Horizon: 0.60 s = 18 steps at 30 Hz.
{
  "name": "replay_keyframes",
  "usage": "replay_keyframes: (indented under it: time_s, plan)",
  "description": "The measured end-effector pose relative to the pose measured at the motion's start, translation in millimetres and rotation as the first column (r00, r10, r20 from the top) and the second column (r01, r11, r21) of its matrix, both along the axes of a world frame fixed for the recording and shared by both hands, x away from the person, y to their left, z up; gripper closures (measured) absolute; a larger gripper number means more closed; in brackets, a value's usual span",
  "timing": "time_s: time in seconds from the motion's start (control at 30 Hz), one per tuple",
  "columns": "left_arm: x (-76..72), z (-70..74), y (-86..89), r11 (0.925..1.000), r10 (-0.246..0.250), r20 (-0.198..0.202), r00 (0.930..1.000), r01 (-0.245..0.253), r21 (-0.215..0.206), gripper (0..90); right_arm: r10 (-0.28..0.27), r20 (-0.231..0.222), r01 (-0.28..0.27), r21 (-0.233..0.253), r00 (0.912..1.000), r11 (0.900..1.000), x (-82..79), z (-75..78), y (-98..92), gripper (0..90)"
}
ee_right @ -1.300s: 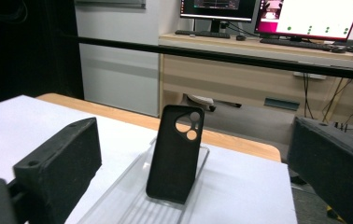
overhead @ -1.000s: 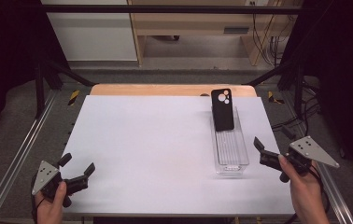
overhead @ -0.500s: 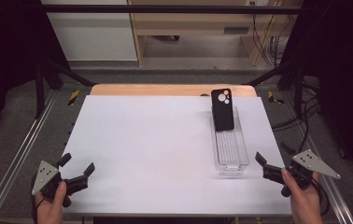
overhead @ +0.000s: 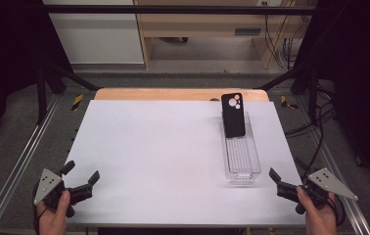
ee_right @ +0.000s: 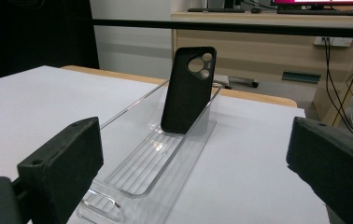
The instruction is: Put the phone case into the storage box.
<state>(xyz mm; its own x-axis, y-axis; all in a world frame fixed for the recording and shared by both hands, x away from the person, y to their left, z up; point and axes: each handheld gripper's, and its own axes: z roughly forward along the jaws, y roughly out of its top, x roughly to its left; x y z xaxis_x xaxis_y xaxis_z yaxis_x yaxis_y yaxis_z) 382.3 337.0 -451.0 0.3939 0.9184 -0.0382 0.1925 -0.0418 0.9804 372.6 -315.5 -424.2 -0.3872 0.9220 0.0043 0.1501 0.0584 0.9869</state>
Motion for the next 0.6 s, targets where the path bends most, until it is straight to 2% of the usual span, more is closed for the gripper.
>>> replay_keyframes:
  time_s: [0.3, 0.6]
  plan:
    - [0.0, -0.1, -0.1, 1.0, -0.001, -0.001, 1.0, 0.001, 0.003, 3.4, 0.013, 0.023, -0.013, -0.017, 0.9996, 1.0, -2.8, -12.0, 5.8, 2.3]
    - [0.0, -0.1, -0.4, 1.0, -0.003, -0.001, 1.0, 0.003, 0.004, 3.4, 0.04, 0.023, -0.04, -0.022, 0.9989, 0.999, -3.9, -20.3, 11.7, 2.1]
